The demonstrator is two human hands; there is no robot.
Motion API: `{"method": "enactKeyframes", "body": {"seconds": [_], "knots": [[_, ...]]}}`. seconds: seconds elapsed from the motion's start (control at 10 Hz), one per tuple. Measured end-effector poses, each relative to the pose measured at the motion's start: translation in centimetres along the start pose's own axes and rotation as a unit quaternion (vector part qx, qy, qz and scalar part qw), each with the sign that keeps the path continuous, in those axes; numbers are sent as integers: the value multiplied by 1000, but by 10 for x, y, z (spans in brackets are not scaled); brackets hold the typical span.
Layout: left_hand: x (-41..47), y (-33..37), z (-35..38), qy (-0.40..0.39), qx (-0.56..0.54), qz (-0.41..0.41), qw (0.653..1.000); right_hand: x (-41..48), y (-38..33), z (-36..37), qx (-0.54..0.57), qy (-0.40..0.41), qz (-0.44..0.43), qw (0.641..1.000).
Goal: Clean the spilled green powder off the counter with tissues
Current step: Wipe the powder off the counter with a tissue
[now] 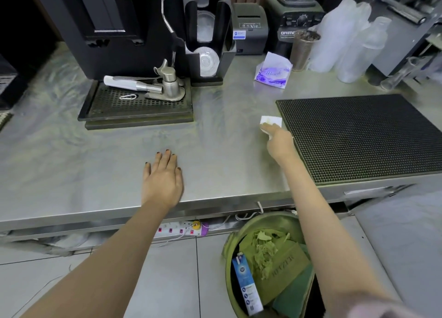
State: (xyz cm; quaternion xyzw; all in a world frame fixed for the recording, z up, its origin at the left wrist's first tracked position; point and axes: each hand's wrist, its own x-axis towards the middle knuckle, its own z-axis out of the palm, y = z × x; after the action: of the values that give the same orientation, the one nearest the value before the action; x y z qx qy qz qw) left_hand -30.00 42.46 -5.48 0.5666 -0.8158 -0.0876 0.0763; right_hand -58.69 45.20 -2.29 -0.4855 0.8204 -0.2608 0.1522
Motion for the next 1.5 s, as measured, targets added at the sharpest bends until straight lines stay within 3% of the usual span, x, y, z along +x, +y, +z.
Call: {"method": "enactKeyframes", "body": {"seconds": [0.1,0.3,0.5,0.6,0.8,0.9,1.0,1.3,1.4,1.5], "knots": [[0,0,0,-7,6,-3,1000,37,0,29,-3,-39,27,999],[0,-1,1,-2,5,0,1000,-33,-42,53,-18,-212,-202,956],[-1,0,0,1,8,0,1000,-132,8,3,-24,-278,-194,941],[-1,1,0,2,4,1,1000,-152,15,-30,-13,-239,-147,960],[0,0,0,-5,7,0,1000,-96,-21,-36,60,-42,-172,982],[0,0,-1,-8,9,-3,1000,-38,-34,3,57,-44,-73,995],[0,0,-1,-12,14,-3,1000,-14,-41,43,34,-72,-30,996],[0,0,0,-1,8,1,1000,-105,-31,37,18,-193,-168,967],[-1,0,0,-1,10,4,1000,-150,-4,18,16,-164,-138,977],[-1,0,-1,-3,13,5,1000,-174,10,-5,16,-86,-34,996]]}}
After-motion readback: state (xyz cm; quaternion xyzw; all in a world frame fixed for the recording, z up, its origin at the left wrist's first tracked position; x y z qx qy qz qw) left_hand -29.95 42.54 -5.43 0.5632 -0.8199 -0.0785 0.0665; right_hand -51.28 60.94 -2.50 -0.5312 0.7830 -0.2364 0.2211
